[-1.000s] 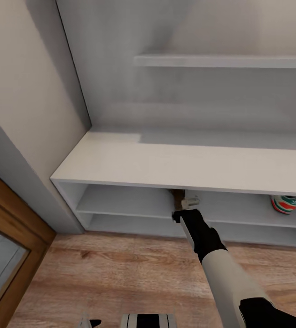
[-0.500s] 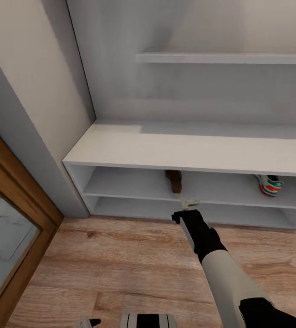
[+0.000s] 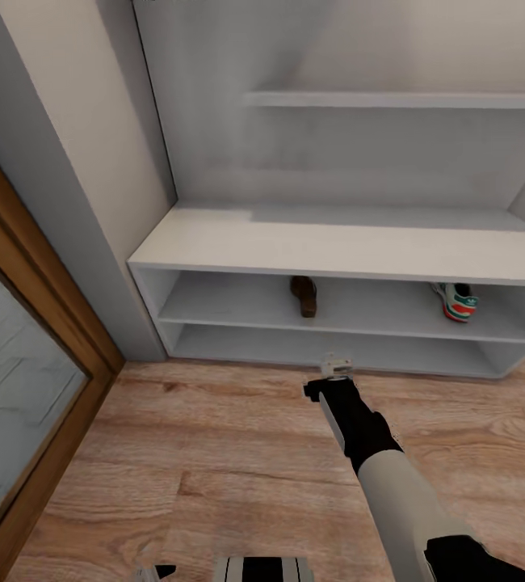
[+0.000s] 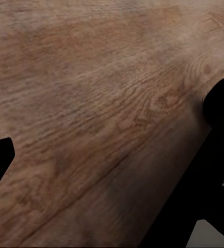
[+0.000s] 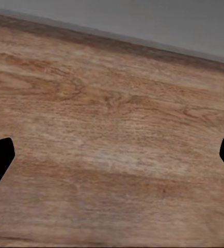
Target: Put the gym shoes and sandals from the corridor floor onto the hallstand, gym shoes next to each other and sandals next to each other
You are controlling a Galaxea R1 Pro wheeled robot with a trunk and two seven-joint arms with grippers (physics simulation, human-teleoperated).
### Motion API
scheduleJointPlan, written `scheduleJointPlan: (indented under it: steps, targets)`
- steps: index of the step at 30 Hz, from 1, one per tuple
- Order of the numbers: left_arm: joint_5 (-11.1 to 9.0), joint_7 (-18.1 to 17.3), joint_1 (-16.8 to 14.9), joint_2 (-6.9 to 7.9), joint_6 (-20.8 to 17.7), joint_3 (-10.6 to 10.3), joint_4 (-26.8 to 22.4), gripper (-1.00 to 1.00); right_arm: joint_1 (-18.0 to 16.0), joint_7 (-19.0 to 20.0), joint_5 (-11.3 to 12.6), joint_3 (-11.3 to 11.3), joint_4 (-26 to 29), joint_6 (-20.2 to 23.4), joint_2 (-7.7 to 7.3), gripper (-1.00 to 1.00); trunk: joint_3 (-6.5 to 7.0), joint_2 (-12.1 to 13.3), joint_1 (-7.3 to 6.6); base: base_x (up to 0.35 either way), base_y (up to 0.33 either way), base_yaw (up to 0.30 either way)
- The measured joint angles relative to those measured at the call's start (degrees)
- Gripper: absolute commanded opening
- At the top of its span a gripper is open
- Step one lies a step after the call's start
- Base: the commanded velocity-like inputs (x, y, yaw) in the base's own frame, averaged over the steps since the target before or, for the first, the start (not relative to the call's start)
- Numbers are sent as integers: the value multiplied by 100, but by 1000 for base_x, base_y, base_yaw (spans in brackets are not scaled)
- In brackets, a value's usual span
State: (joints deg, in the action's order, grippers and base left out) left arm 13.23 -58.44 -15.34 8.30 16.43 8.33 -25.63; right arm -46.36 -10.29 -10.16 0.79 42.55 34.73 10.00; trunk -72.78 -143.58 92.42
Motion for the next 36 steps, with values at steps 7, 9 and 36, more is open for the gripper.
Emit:
scheduleJointPlan:
  steps: [7, 9, 36]
  targets:
    - [-30, 114, 37, 35, 63, 356, -1, 100, 539, 26, -26, 6, -686, -1501, 0, 100, 0, 0, -2, -267, 0, 0]
    - [-37, 133, 43, 36, 73, 465, -1, 100, 616, 29, -26, 8, -931, -1800, 0, 100, 0, 0, -2, -102, 0, 0]
    - [-33, 170, 85, 50, 250, 2596, 58, 100, 1537, 56, -27, 31, -4088, -5637, -1159, 100, 0, 0, -4, -9, 0, -10]
